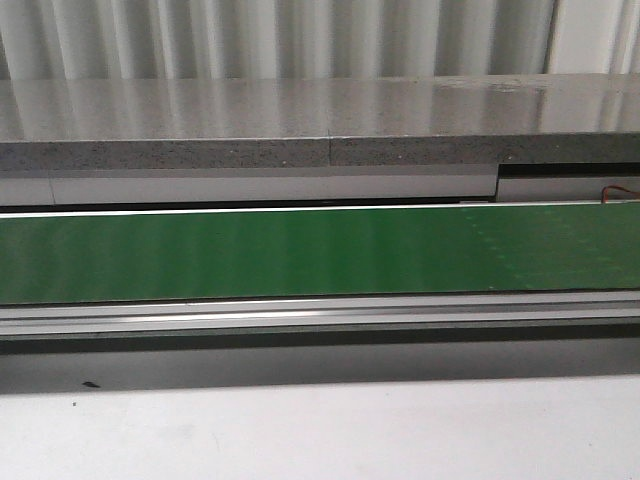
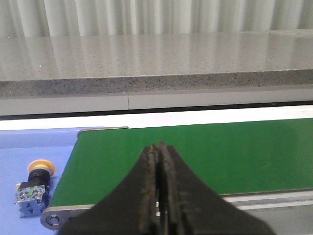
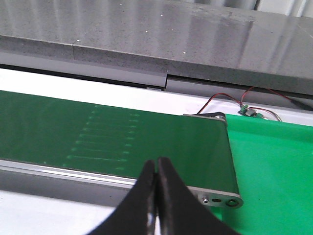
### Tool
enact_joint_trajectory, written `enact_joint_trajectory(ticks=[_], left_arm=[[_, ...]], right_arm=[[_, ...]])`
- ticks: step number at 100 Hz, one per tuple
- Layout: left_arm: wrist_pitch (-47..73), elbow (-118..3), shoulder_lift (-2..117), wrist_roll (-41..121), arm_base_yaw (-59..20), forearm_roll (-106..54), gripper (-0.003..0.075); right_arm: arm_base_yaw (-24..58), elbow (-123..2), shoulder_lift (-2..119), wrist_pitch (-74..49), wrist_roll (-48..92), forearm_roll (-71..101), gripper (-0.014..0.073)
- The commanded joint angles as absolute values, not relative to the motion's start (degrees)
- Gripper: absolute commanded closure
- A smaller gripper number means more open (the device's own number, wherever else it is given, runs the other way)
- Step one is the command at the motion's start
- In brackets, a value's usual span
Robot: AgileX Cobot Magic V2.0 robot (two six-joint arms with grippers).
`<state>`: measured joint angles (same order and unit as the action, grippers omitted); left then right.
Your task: Move button from right to left
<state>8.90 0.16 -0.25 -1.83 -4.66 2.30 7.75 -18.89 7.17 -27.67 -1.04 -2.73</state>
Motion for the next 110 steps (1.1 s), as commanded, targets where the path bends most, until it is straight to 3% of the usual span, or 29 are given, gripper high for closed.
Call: enact_joint_trajectory(ticks=[1,30,50,110], left_arm=[[4.54,2.40,-2.05,-2.51,-4.95,2.26,0.0741],[4.54,2.40,-2.05,-2.51,-4.95,2.26,0.0741],[4.54,2.40,-2.05,-2.51,-4.95,2.26,0.0741],[4.64,2.40,-2.05,-2.51,-4.95,2.26,0.0741]], right_arm=[[7.27,-19.25,7.82,-21.94,-0.61,-4.20,0.0662],[0.51,-6.23,7.42,-1.10,-1.10,-2.93,0.0662],[-2.34,0.42,0.69,4.22,-2.60,-0.57,0.0662],[-2.50,0.45,-1.77,1.79,-3.05,-0.57,0.0662]])
